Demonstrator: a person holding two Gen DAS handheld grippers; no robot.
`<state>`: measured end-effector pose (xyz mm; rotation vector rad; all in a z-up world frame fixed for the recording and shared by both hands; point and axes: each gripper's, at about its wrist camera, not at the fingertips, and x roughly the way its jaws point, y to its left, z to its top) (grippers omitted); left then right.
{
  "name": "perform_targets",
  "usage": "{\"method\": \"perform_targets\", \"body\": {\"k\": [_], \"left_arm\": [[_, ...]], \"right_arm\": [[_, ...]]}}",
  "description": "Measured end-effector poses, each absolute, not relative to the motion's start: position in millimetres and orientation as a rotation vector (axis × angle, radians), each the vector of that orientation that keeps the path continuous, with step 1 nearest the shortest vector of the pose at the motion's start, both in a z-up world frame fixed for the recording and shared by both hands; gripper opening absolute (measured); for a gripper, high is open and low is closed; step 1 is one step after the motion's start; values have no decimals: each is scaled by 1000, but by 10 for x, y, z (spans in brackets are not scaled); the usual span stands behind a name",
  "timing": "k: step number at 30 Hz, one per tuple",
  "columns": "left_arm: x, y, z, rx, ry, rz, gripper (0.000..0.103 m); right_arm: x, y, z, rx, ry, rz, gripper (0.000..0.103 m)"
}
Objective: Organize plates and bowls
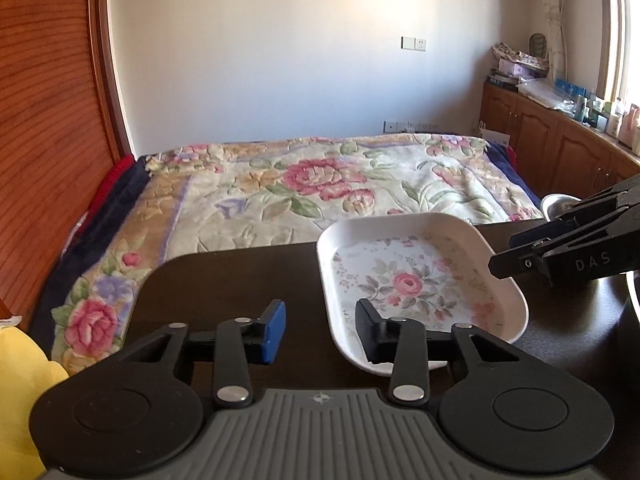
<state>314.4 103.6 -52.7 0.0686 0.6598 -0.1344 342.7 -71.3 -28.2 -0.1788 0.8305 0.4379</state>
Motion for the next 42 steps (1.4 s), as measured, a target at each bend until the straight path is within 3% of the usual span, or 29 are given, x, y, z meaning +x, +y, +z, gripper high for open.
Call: {"method": "perform_targets", "body": {"k": [13, 21, 27, 42], "left_arm": [[3352, 1050, -631, 40, 703, -161, 30], [3391, 1048, -713, 21, 732, -169, 24], [3379, 1058, -721, 4, 734, -180, 13], [2875, 1089, -298, 5, 666, -159, 12]], "right_arm": [[3616, -705, -393, -204, 925, 469, 26], [3606, -667, -422, -210, 941, 495, 15], [3598, -682, -425, -189, 947, 506, 15], [3207, -713, -102, -109, 855, 542, 15]]}}
